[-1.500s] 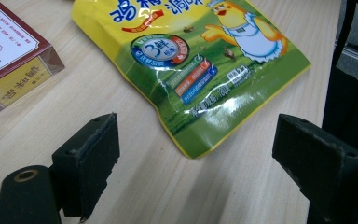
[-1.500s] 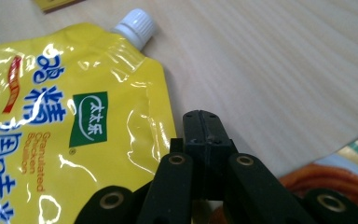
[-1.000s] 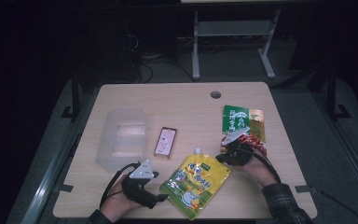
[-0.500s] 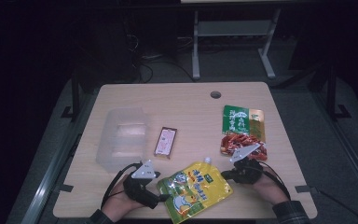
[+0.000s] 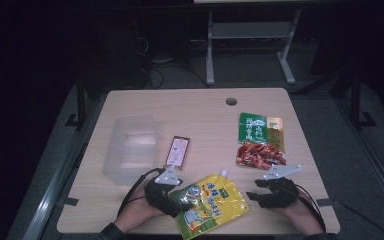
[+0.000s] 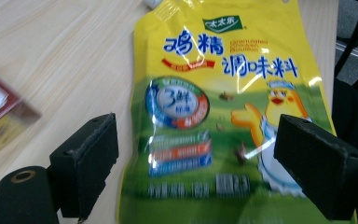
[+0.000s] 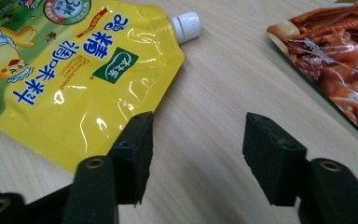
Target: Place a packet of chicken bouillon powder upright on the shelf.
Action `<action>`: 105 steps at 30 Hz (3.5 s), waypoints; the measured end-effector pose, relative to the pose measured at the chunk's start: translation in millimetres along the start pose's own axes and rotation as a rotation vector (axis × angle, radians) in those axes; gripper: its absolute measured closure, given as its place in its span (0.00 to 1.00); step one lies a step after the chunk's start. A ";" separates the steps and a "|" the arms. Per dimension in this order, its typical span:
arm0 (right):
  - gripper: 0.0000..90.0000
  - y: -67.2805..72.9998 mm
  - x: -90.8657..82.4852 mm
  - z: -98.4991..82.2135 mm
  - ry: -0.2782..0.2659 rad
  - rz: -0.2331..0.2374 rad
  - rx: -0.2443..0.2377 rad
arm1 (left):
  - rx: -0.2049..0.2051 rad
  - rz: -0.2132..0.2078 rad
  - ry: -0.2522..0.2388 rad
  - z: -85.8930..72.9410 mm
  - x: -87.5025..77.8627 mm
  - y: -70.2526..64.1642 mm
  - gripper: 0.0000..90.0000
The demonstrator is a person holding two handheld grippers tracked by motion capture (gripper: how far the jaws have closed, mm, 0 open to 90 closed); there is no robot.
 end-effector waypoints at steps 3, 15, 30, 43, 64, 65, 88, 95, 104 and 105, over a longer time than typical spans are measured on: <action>0.42 2.5 -2.0 -3.2 -0.008 0.012 0.002 | 0.005 -0.009 0.002 5.9 12.5 0.6 0.14; 0.45 21.3 -6.7 -10.0 0.008 0.063 -0.012 | -0.004 -0.029 0.059 15.9 50.7 17.9 0.15; 0.48 30.0 -17.9 -15.5 -0.017 0.062 -0.019 | -0.007 -0.057 0.051 17.4 53.8 21.5 0.68; 0.56 35.0 -18.3 -12.1 -0.031 0.094 -0.026 | -0.046 -0.041 0.034 18.7 52.9 25.7 0.97; 0.45 34.2 -6.1 -9.5 -0.031 0.135 0.020 | -0.107 0.051 -0.267 48.1 -0.7 35.8 0.98; 0.44 33.2 -4.2 -8.4 -0.038 0.141 0.025 | -0.108 0.049 -0.277 49.0 -2.6 36.1 0.98; 0.52 20.2 53.3 40.6 -0.197 0.295 0.112 | -0.100 0.066 -0.415 60.2 -25.7 34.6 0.98; 0.89 21.0 50.5 49.9 -0.265 0.339 0.120 | -0.116 0.081 -0.431 58.0 -29.1 37.6 0.98; 1.00 17.1 34.1 60.6 -0.315 0.357 0.062 | -0.098 0.092 -0.425 57.3 -27.5 35.4 0.98; 1.00 16.8 31.9 62.6 -0.317 0.353 0.054 | -0.099 0.091 -0.426 56.9 -27.1 35.1 0.98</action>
Point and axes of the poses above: each handheld gripper's, and its own axes: x roughly forward along the jaws, z roughly out of its top, y roughly to its left, the point moved 2 cm from there along x, roughly forward along the jaws, and after that the axes turned 11 degrees about -y, right-handed, at the moved point
